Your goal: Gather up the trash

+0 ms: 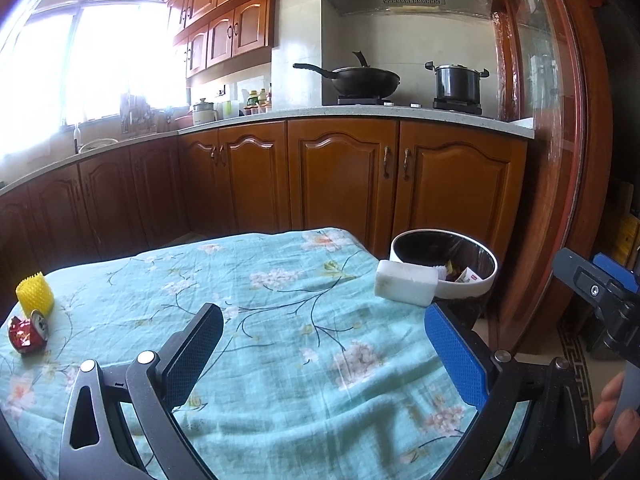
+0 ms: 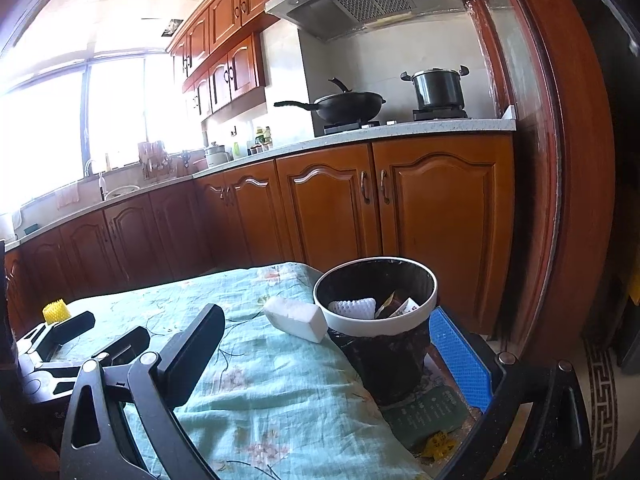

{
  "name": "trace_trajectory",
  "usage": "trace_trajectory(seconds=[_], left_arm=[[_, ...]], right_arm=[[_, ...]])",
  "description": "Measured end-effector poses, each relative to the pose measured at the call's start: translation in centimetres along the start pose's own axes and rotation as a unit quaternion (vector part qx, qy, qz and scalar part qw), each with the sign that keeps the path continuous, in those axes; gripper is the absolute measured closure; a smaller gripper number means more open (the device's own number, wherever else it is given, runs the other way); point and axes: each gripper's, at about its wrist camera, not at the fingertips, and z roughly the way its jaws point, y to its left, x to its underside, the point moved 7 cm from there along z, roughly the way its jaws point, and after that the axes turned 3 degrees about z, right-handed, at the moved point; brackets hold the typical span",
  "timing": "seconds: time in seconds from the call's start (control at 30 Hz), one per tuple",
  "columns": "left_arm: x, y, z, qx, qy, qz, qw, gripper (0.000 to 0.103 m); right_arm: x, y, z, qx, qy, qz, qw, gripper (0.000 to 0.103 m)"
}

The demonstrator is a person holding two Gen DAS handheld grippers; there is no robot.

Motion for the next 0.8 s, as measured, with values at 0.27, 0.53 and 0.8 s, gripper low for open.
trace_trajectory(seconds=[0.27, 0.53, 0.8], left_arm=[[0.12, 0.09, 0.0, 0.001, -0.004, 0.002, 1.0, 0.001], [0.18, 0.31, 0.04, 0.002, -0.005, 0.0, 1.0, 0.001], [0.16, 0.38, 0.02, 0.001, -0.007, 0.0, 1.0, 0.001]], right_arm=[[0.02, 0.17, -0.03, -0.003, 0.003, -0.002, 1.0, 0.0], [-0.07, 0.2, 0.03, -0.004, 0.004, -0.002, 1.0, 0.0], [-0.12, 0.25, 0.05, -0.004, 0.003, -0.002, 1.0, 0.0]])
